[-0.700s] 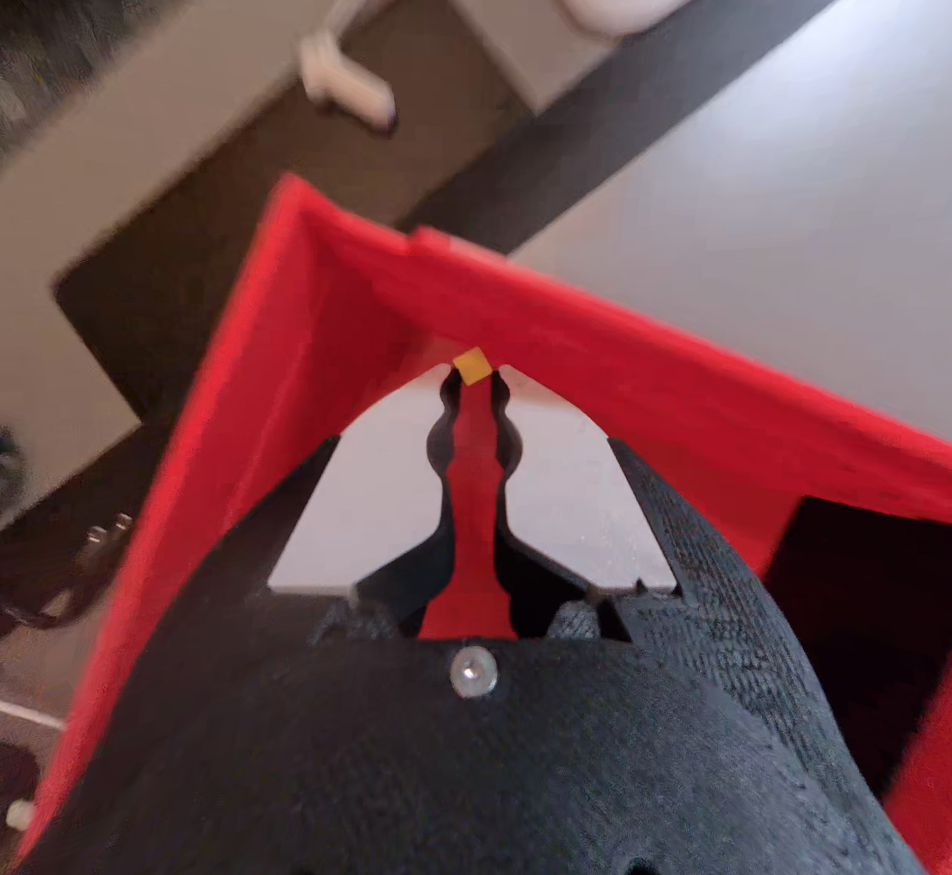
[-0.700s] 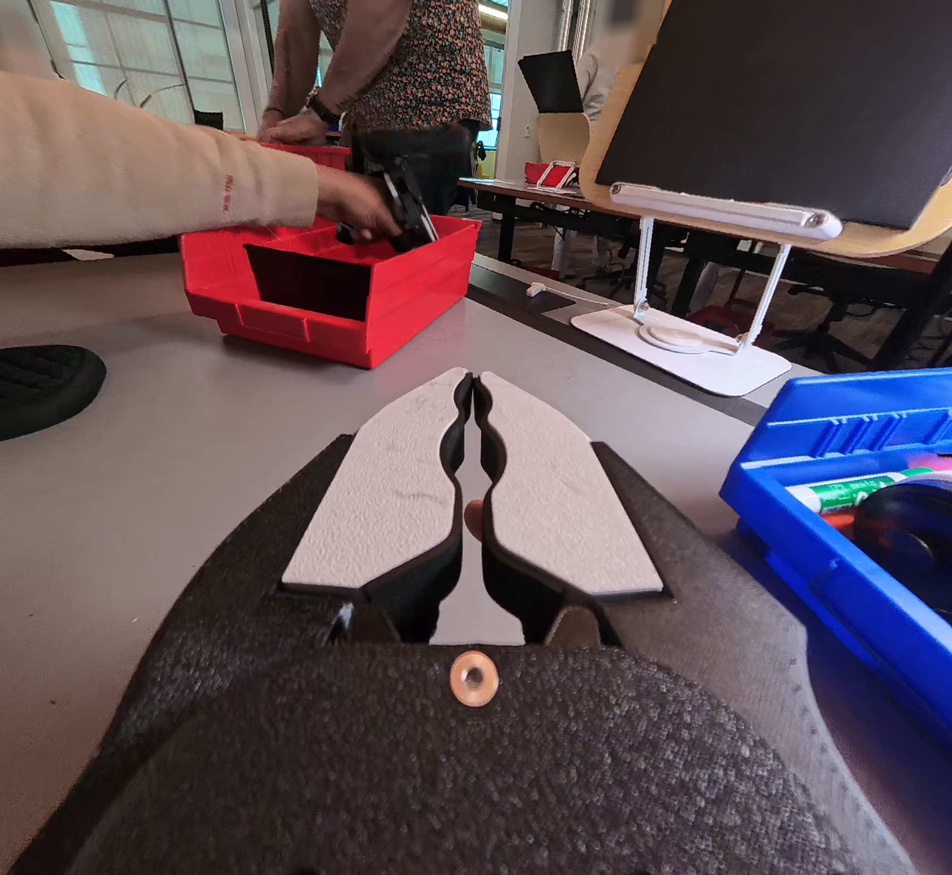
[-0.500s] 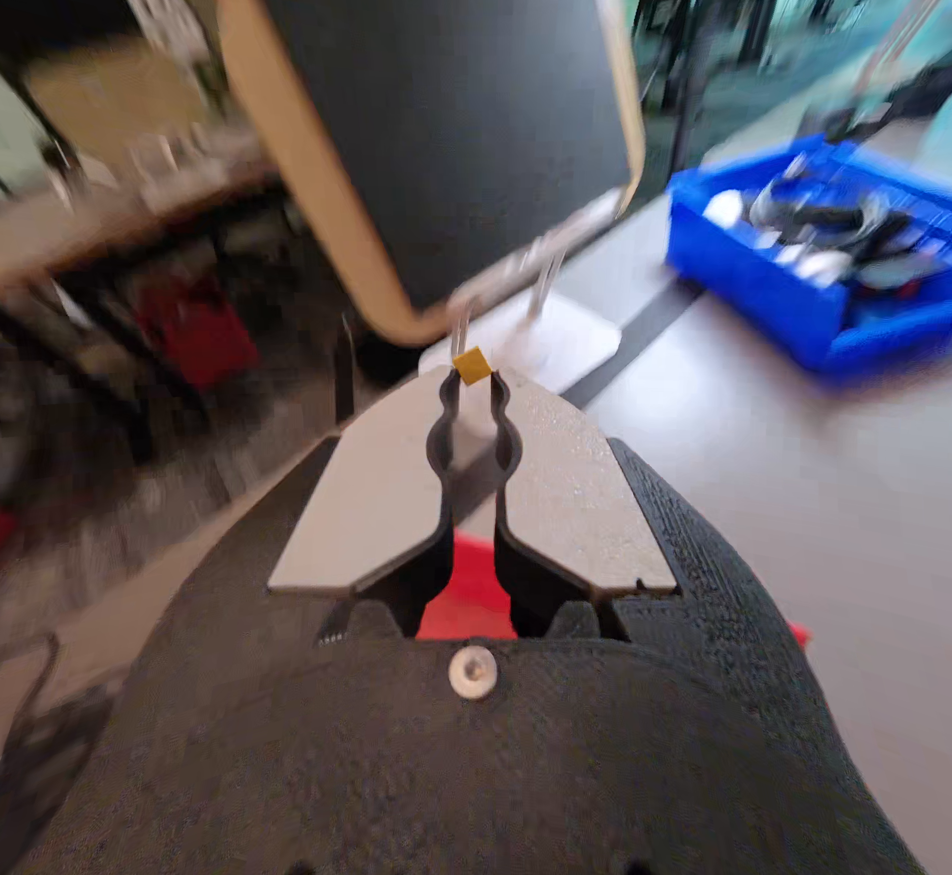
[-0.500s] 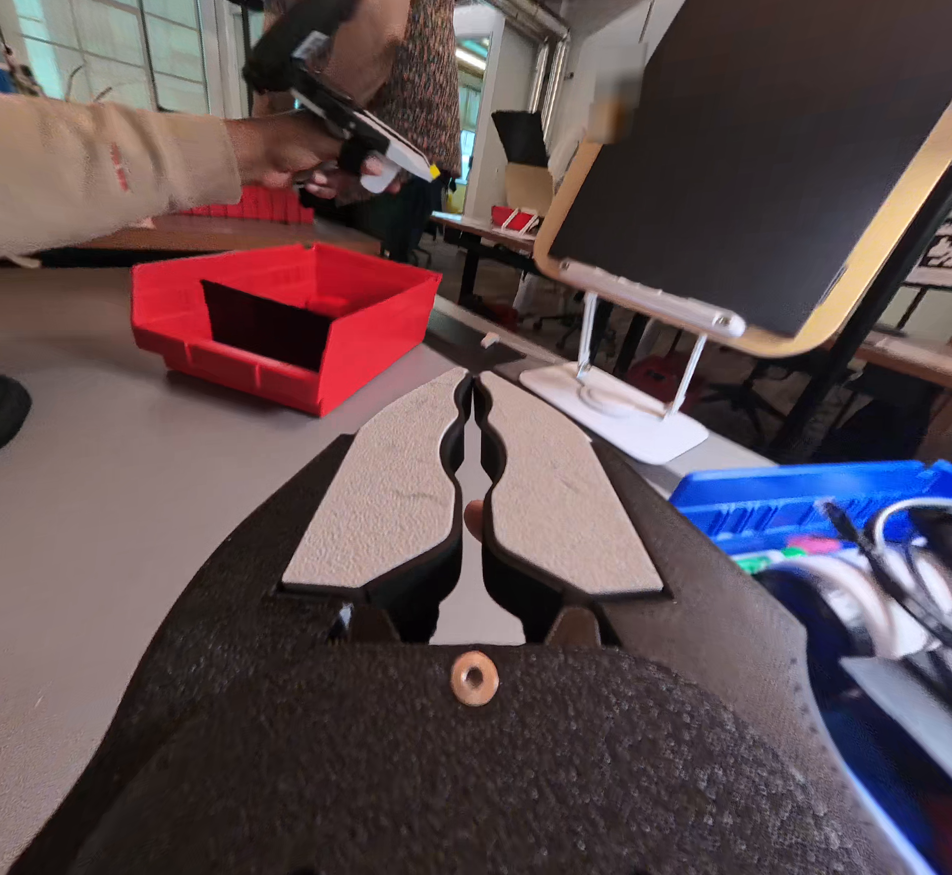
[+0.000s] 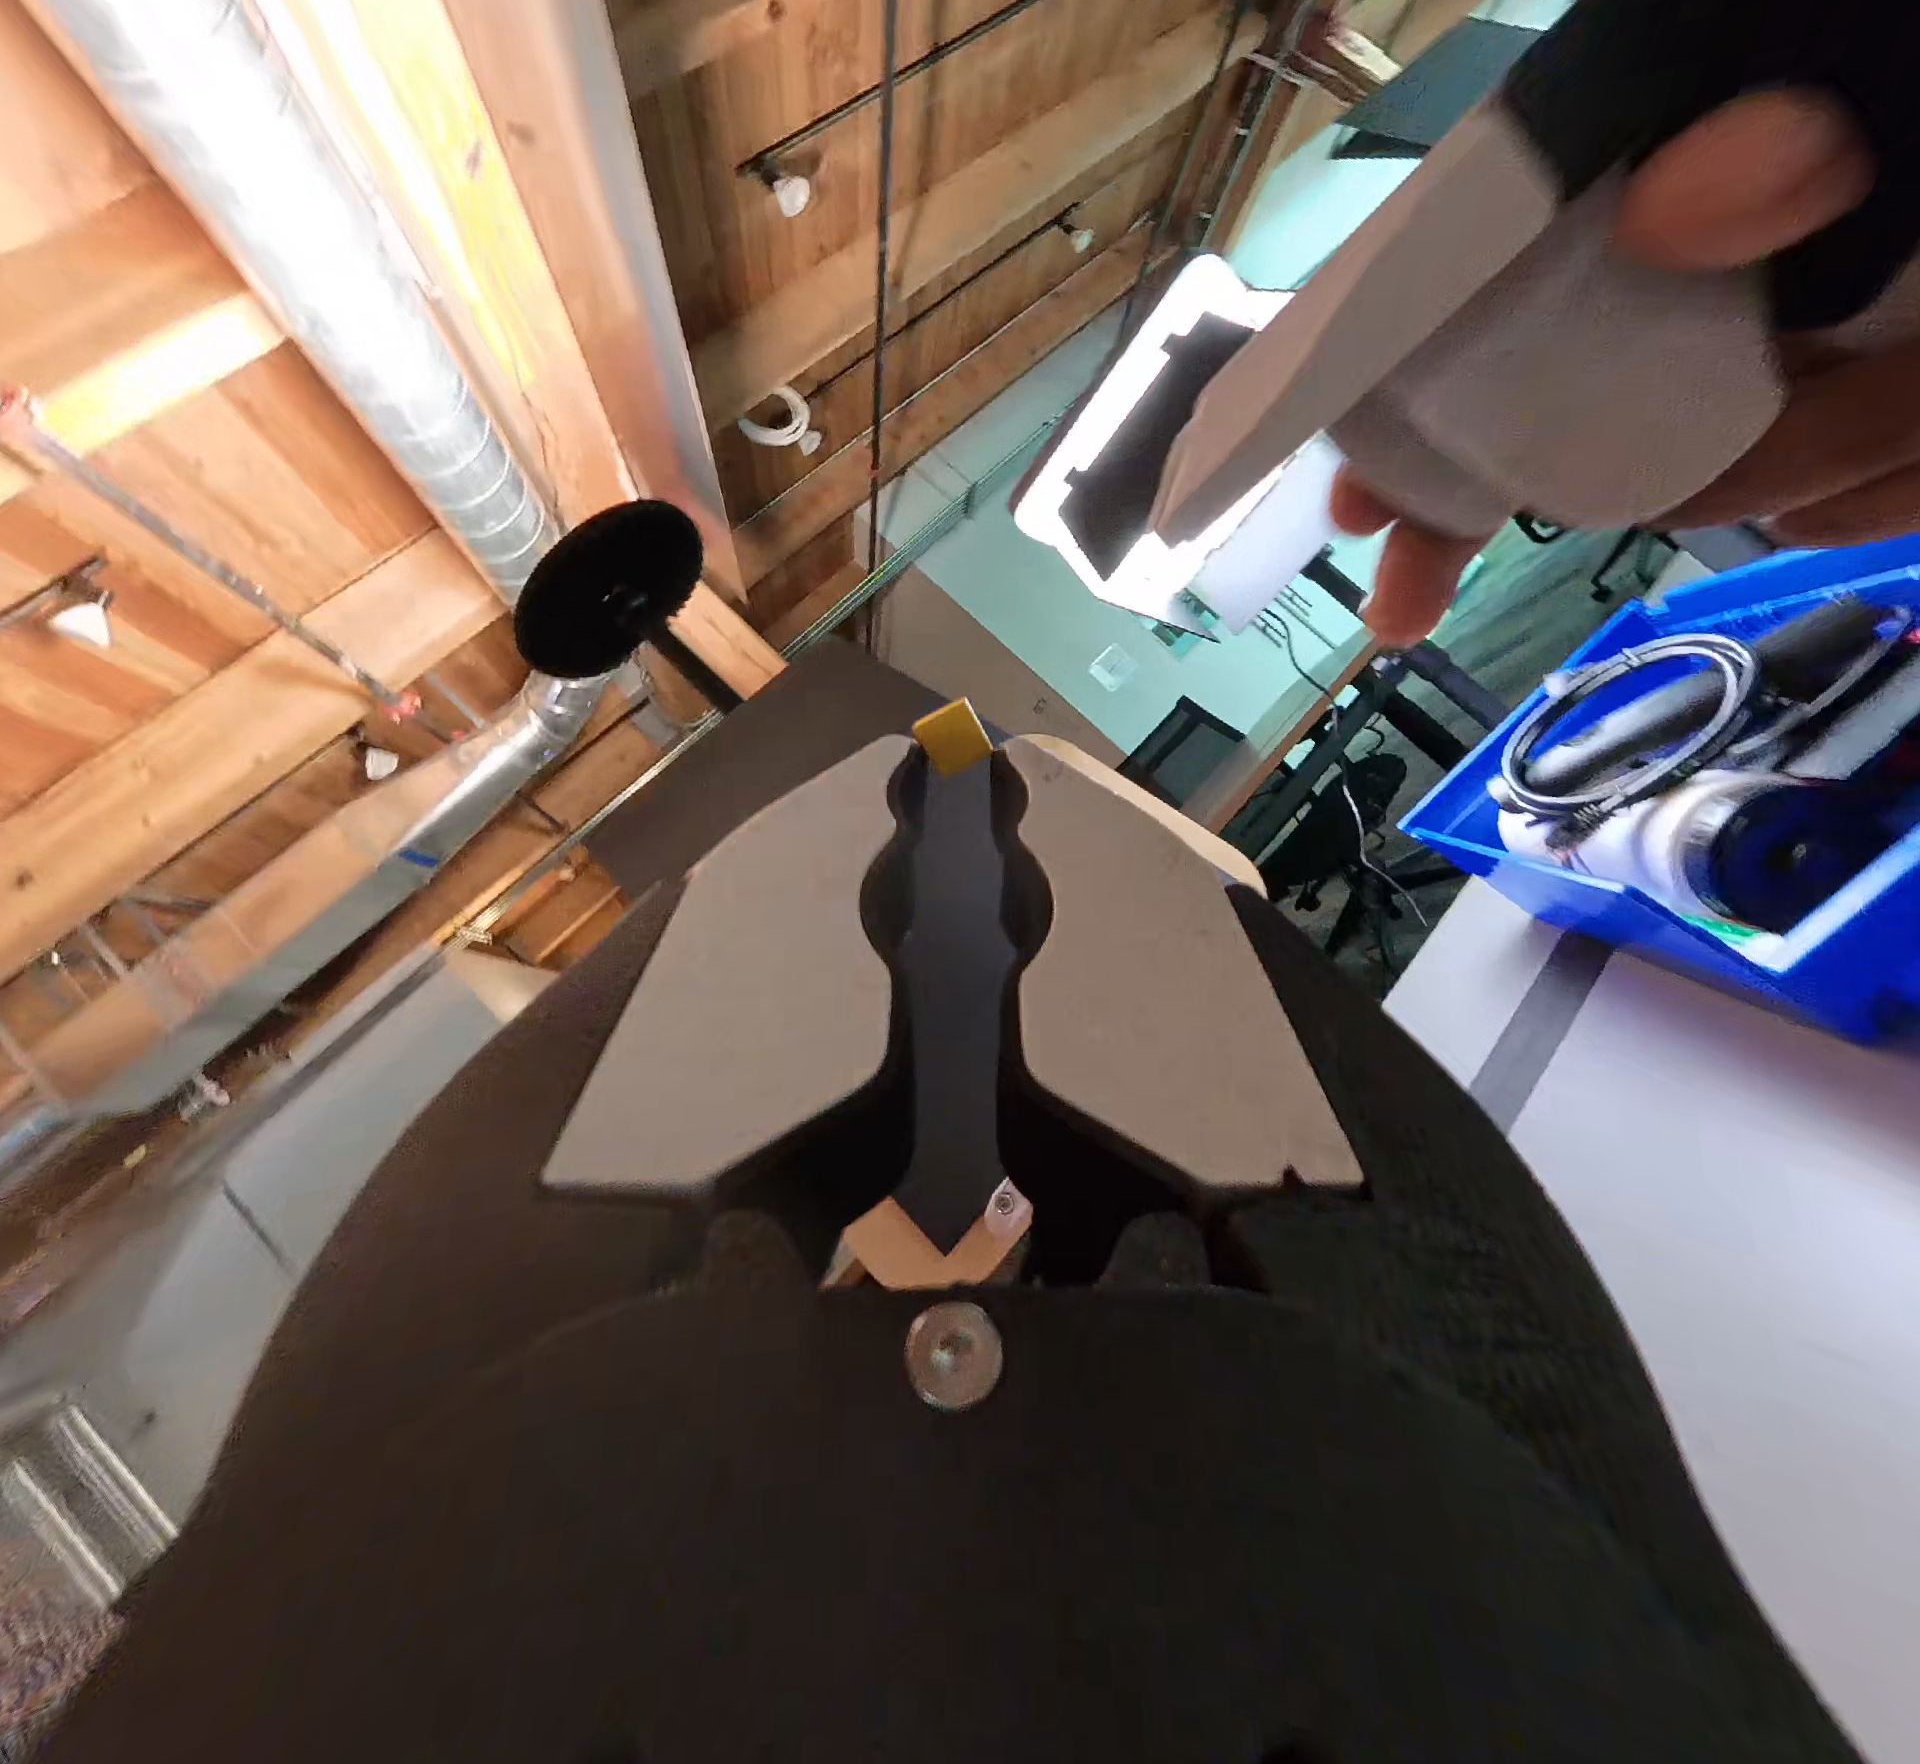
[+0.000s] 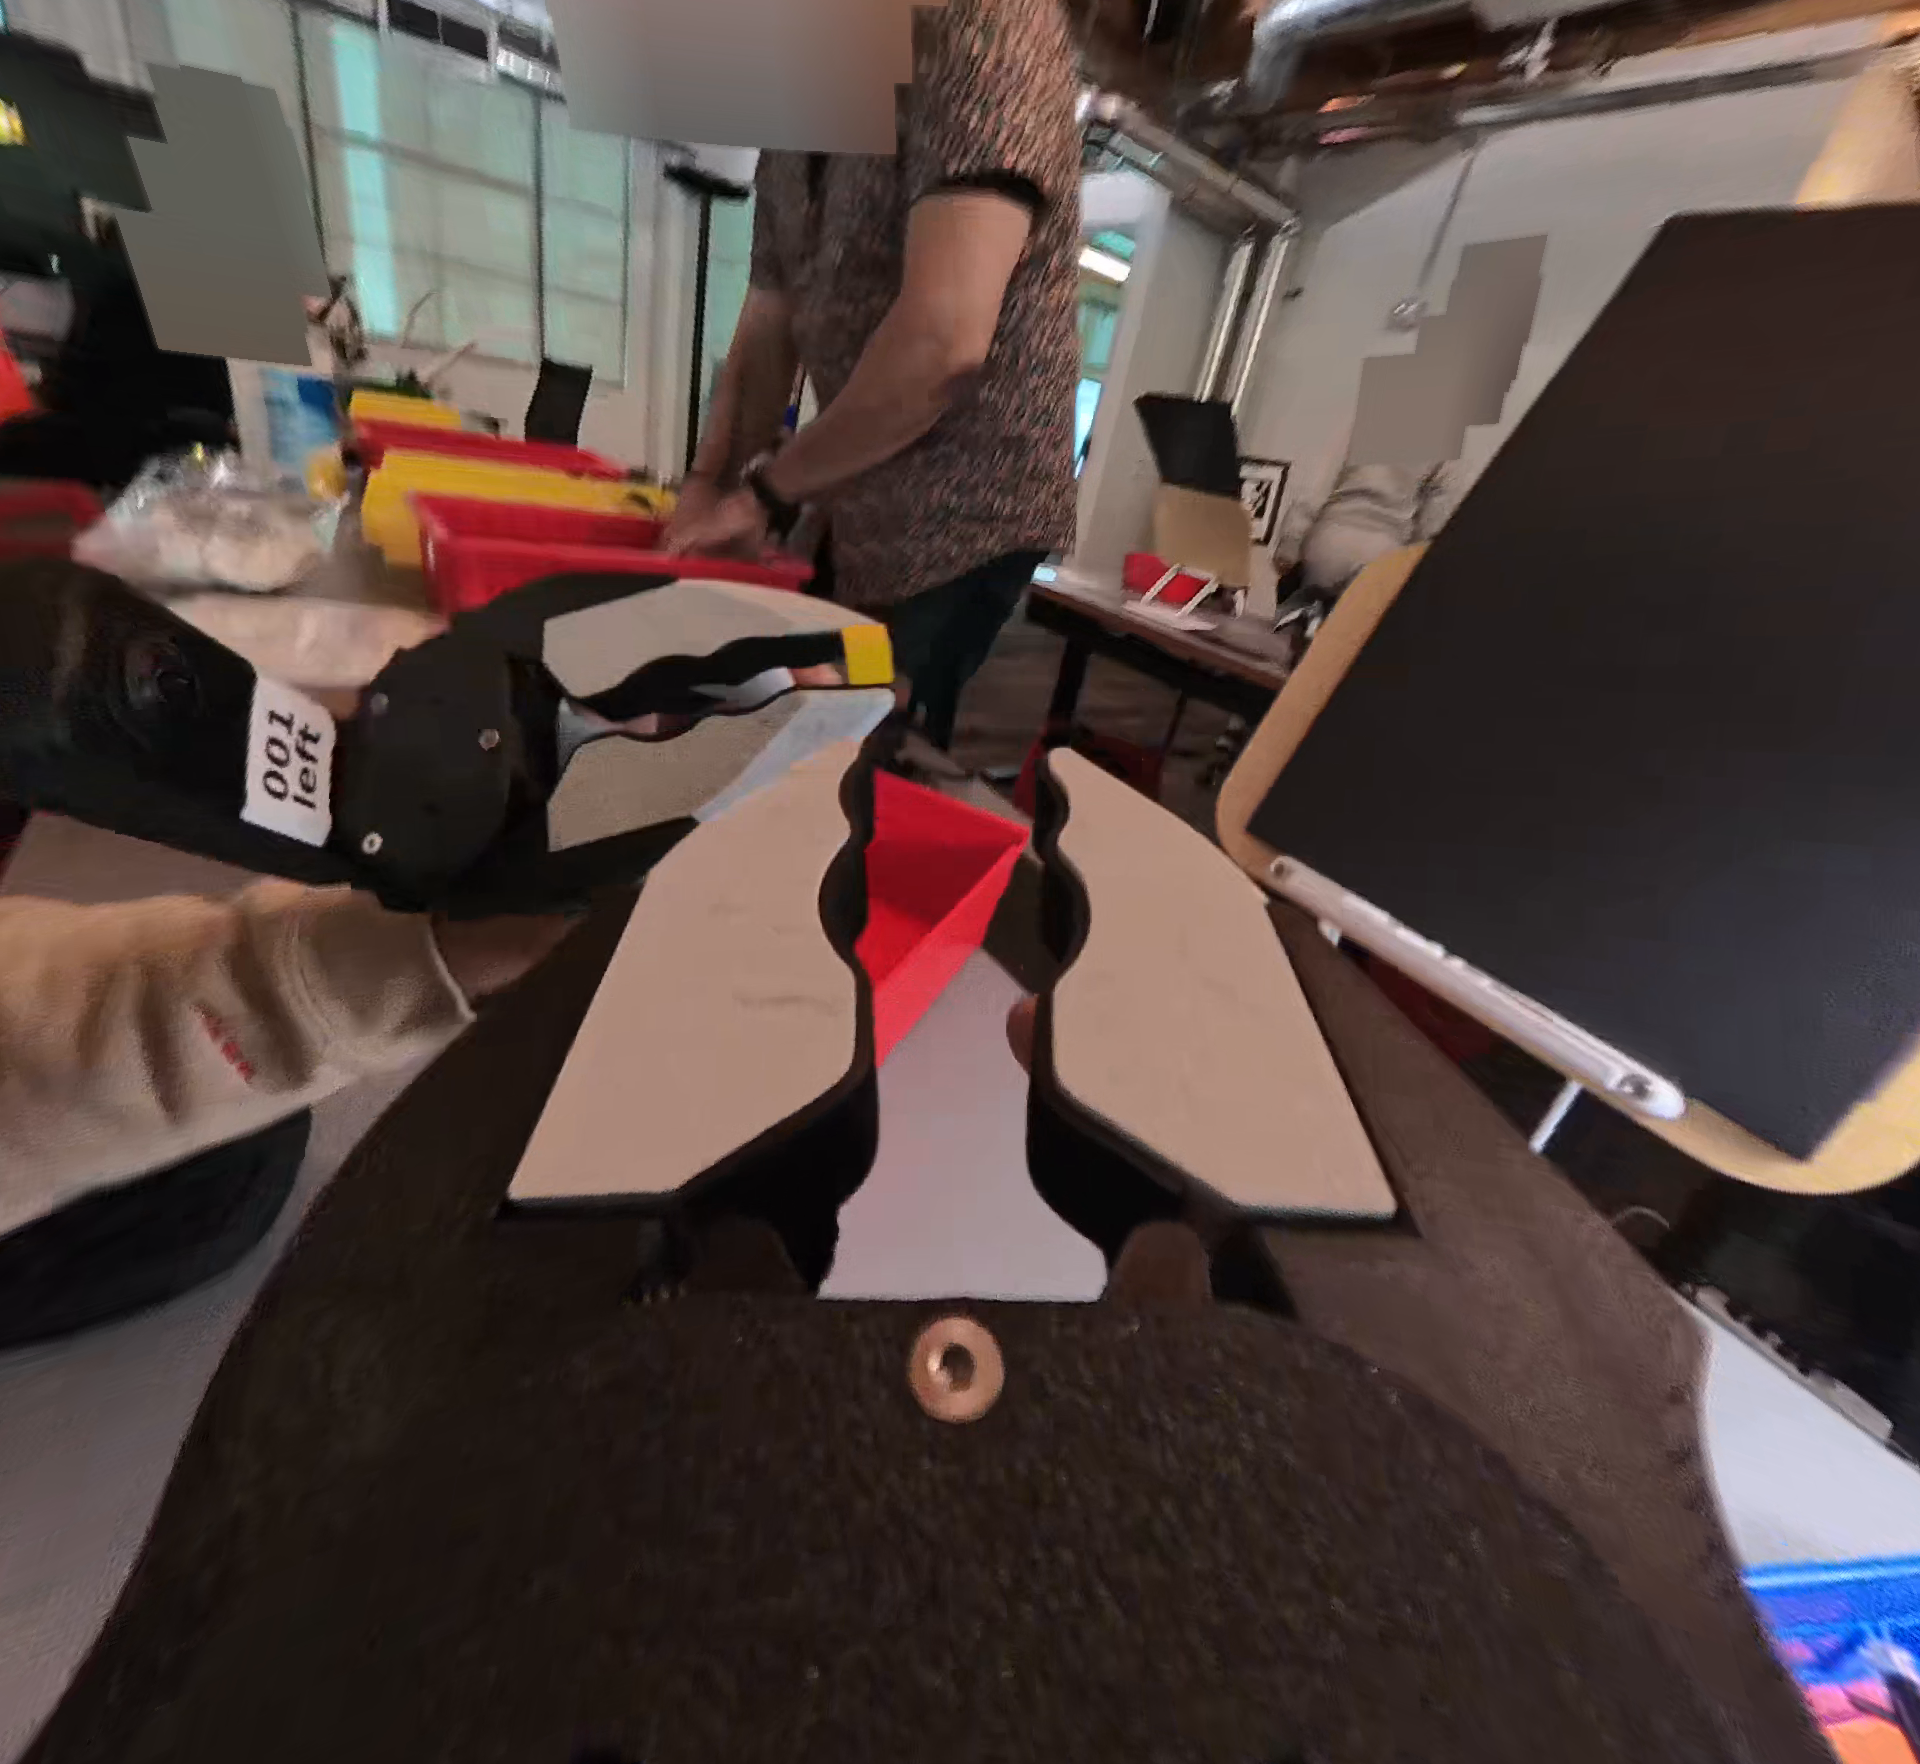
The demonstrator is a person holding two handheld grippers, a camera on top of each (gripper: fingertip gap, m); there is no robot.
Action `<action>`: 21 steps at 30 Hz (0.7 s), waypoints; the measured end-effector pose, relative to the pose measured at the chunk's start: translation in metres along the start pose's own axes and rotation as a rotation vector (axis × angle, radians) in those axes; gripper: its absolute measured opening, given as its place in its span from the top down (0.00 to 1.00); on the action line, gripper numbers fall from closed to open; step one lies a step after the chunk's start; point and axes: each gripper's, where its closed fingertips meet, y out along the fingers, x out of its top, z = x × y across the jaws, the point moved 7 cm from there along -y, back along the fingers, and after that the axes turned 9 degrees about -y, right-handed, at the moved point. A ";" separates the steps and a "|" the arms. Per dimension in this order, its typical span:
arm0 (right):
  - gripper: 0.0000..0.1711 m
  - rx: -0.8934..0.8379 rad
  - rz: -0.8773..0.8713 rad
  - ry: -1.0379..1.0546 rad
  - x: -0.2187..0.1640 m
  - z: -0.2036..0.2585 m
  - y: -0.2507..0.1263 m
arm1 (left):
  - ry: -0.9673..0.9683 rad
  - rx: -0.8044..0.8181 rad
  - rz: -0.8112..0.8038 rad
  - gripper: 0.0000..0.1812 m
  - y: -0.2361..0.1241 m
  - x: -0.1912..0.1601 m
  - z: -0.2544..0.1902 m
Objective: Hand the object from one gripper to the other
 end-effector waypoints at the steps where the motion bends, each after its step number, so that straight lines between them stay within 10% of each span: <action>1: 0.80 0.024 0.044 -0.018 -0.008 0.005 0.005 | 0.028 -0.019 -0.003 0.94 -0.001 -0.001 -0.009; 13: 0.94 0.208 0.104 0.004 -0.034 0.012 0.010 | 0.162 -0.163 -0.033 0.96 -0.004 -0.003 -0.049; 21: 0.94 -0.049 0.107 -0.823 -0.033 0.007 -0.012 | -1.235 -0.785 0.127 0.82 0.011 -0.022 -0.016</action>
